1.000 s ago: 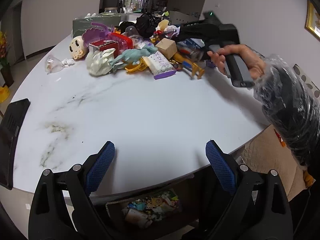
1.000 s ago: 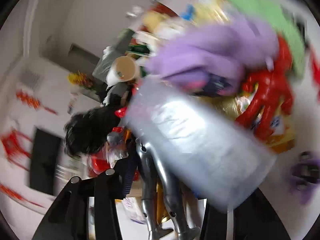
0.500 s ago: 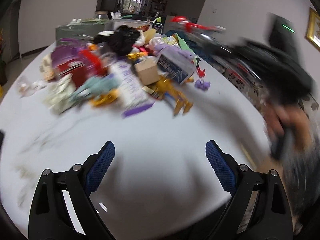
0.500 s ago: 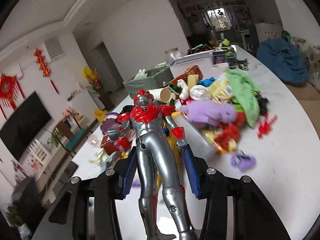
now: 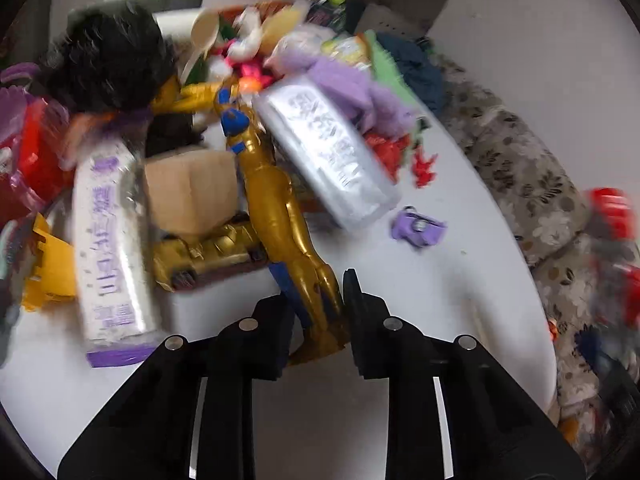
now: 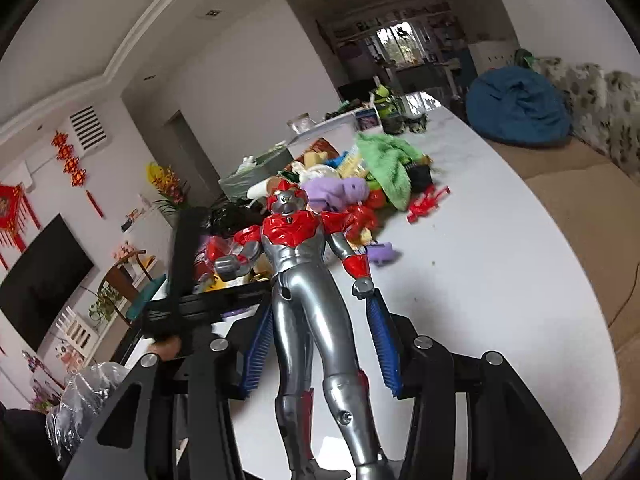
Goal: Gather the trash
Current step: 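Drop the gold figure and silver-red robot figure into the cardboard box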
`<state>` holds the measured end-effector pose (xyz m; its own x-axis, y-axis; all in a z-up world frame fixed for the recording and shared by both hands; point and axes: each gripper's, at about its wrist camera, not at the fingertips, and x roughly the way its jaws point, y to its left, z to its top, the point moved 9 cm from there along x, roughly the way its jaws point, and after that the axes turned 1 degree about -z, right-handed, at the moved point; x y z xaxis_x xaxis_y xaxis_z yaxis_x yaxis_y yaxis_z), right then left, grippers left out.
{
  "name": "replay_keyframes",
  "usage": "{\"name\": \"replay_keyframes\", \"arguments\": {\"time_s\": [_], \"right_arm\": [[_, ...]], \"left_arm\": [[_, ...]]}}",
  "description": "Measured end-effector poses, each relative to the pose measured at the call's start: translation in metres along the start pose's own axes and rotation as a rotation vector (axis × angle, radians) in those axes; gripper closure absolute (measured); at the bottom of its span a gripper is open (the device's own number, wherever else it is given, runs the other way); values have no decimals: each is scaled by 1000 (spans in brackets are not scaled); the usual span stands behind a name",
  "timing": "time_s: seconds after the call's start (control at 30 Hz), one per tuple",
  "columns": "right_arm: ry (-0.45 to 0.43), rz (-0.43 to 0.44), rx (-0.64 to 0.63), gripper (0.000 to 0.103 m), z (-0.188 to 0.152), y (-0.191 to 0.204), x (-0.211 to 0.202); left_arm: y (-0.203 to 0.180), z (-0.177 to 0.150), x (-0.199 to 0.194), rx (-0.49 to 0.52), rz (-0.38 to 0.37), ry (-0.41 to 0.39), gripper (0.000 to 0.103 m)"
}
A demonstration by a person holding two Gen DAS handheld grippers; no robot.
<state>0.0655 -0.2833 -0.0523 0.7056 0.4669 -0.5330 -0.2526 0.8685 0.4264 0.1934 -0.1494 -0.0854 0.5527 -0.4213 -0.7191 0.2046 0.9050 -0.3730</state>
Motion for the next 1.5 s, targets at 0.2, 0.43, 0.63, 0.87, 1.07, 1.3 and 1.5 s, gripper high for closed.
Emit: {"name": "replay_keyframes", "arguments": {"time_s": [0.2,0.43,0.63,0.87,1.07,1.3,1.5], "right_arm": [[25,92,-24,57,-12,31,13],[29,195,-50,57,-23,83,5],[236,322,-117,57,-105,124,-31],[596,267,-203,57,-237,126,-1],[750,121,-260,33,-306,96,69],[543,228,-334,32,-224,137,22],[177,97,-411,24,-63,141,43]], "left_arm": [[-32,-14,-143,325,-13,-346,80],[-8,-60,-216,388,74,-405,80],[17,-174,-250,466,68,-263,80],[59,-303,-210,484,21,131,80],[117,-329,-151,284,-23,297,25],[122,-303,-171,237,24,170,25],[88,-223,-214,296,28,-57,14]]}}
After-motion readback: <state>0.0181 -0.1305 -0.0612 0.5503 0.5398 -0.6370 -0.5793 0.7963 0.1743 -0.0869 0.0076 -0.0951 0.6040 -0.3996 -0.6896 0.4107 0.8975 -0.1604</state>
